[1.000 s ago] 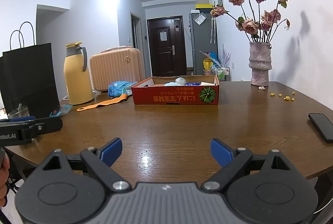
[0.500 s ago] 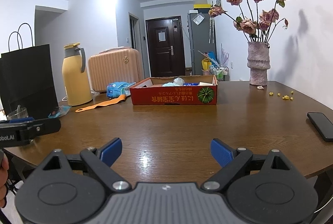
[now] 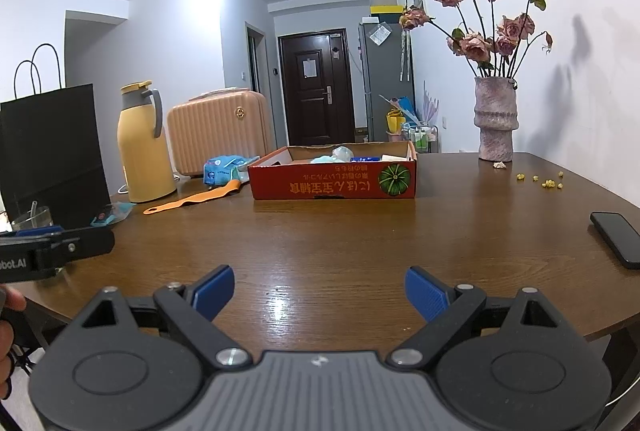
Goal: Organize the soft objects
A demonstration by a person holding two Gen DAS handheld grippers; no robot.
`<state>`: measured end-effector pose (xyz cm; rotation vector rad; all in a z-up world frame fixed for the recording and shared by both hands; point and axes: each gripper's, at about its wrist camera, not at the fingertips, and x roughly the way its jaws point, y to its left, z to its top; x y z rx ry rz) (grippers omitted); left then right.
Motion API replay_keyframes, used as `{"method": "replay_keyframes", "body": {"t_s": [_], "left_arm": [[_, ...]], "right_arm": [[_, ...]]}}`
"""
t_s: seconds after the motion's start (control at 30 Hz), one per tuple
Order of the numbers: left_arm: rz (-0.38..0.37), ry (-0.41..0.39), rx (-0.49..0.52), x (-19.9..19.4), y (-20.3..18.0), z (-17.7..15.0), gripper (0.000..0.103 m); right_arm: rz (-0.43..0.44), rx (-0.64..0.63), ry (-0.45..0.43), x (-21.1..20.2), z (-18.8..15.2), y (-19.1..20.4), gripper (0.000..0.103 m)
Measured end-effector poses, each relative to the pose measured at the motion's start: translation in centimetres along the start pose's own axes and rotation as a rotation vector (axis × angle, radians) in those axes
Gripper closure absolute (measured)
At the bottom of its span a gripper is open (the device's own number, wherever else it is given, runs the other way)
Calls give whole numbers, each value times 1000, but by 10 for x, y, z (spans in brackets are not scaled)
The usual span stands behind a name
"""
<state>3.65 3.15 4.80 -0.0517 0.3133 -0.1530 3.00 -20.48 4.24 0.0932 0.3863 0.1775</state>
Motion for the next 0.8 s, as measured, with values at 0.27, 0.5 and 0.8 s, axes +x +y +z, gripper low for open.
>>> {"method": "replay_keyframes", "body": {"t_s": [0.27,0.5,0.8], "left_arm": [[2,1,0,1,0,0,0],[0,8,-7,2,0,-1,0],[-18,17,-14,4,2,-3,0]], "right_arm": [[-3,3,1,0,0,0,10],[-3,5,3,0,0,0,10],[4,11,10,3,-2,1,10]]}}
